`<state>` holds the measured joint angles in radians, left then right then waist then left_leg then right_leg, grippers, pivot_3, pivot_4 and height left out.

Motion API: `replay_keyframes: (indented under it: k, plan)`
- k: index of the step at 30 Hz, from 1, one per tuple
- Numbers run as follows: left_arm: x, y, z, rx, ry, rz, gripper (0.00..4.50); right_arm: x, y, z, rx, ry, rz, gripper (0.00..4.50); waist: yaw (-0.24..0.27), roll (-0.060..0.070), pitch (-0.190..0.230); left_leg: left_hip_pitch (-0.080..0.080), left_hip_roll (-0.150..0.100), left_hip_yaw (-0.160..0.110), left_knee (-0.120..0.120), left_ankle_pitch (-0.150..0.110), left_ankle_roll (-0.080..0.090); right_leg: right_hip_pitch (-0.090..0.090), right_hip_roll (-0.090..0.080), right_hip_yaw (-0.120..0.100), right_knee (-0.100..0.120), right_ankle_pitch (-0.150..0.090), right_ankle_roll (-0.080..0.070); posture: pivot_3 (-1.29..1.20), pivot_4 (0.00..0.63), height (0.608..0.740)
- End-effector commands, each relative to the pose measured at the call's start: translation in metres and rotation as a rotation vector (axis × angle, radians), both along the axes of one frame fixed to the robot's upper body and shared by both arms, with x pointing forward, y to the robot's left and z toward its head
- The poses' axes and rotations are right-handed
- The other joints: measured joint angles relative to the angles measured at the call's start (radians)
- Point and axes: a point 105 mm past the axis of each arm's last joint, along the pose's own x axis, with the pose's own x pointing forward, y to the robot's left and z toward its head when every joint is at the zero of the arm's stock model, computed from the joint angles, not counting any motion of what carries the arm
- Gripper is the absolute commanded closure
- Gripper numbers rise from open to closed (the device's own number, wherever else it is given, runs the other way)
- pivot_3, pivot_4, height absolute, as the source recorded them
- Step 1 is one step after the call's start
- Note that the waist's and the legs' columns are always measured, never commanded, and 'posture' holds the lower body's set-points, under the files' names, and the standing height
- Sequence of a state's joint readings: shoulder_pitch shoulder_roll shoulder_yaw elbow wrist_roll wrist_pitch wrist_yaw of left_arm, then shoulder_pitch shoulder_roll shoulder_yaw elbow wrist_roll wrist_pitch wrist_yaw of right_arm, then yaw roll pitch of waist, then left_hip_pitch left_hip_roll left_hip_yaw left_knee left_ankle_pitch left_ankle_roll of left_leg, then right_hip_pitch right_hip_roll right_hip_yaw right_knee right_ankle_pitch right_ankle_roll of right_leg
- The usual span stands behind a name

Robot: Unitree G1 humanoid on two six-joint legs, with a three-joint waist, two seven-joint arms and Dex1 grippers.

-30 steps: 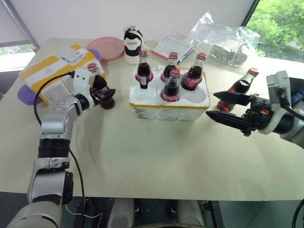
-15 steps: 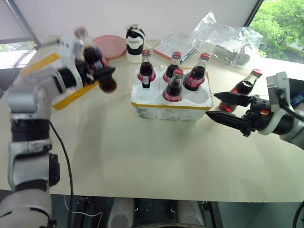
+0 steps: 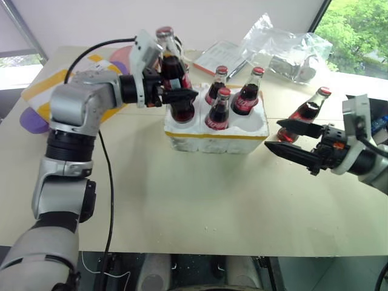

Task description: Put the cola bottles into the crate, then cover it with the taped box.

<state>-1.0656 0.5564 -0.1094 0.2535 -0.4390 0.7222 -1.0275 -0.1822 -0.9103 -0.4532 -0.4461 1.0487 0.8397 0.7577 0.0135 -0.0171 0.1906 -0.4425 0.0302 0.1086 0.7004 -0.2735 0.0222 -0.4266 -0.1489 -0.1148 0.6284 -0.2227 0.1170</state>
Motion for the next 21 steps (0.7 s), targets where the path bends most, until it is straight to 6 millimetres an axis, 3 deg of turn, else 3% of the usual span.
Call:
replay_keyframes:
  k: [1,12,14,16,19,21]
  plan:
    - [0.0,-0.007,0.007,0.034,-0.102,-0.033,1.64,-0.008,0.002,0.011,0.012,-0.068,0.003,0.0,0.0,0.0,0.0,0.0,0.0,0.0,0.0,0.0,0.0,0.0,0.0,0.0,0.0,0.0,0.0,0.0,0.15,0.74]
    - [0.008,-0.023,-0.031,0.175,-0.172,-0.052,1.64,-0.011,-0.006,0.013,0.003,-0.075,-0.027,0.0,0.001,0.0,0.0,0.0,0.0,-0.001,0.0,0.0,0.0,0.0,0.0,0.0,0.0,0.0,0.0,0.0,0.15,0.74]
    - [0.01,-0.022,-0.04,0.182,-0.16,-0.039,0.57,-0.011,-0.006,0.014,0.002,-0.076,-0.027,0.0,0.001,0.0,0.0,0.0,0.0,-0.001,0.0,0.0,0.0,0.0,0.0,0.0,0.0,0.0,0.0,0.0,0.15,0.74]
    - [0.012,-0.019,-0.047,0.183,-0.149,-0.019,0.05,-0.01,-0.005,0.014,-0.001,-0.078,-0.025,0.0,0.002,0.0,0.0,0.0,0.0,-0.002,0.0,0.0,0.0,0.0,0.0,0.0,0.0,0.0,0.0,0.0,0.15,0.74]
    - [0.014,-0.009,-0.053,0.166,-0.134,0.027,0.05,-0.01,-0.006,0.015,-0.007,-0.082,-0.026,0.0,0.001,0.0,0.0,0.0,0.0,-0.003,0.0,0.0,0.0,0.0,-0.001,0.0,0.0,0.0,0.0,0.0,0.15,0.74]
    - [0.013,-0.002,-0.044,0.119,-0.122,0.054,0.05,-0.009,-0.008,0.017,-0.015,-0.085,-0.034,0.0,0.0,0.0,0.0,0.001,0.0,-0.003,0.0,0.0,0.0,0.0,-0.001,0.0,0.0,0.0,0.0,0.0,0.15,0.74]
